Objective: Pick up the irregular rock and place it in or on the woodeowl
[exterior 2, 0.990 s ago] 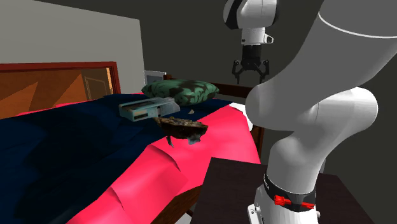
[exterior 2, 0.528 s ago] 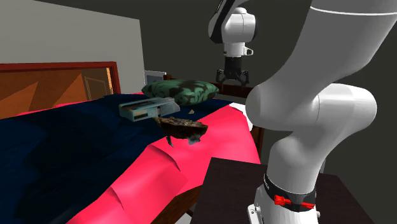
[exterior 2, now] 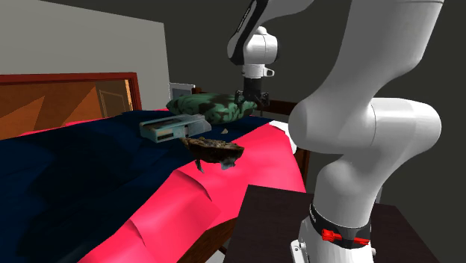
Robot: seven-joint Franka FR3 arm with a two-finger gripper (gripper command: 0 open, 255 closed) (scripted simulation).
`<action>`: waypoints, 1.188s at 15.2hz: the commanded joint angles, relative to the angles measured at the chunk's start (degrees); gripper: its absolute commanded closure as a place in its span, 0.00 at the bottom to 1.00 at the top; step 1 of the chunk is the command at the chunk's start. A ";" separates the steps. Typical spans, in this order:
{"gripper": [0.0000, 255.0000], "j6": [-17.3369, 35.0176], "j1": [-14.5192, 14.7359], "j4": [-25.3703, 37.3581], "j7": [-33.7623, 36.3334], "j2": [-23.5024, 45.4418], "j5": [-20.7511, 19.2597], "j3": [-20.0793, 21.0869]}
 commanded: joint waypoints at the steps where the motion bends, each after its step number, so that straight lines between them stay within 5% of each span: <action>1: 0.00 1.88 0.50 2.41 2.73 4.18 -1.61 1.35; 10: 0.00 5.57 5.91 17.22 14.74 23.09 -11.89 3.14; 18: 0.00 9.97 7.28 16.97 16.66 27.63 -14.74 1.72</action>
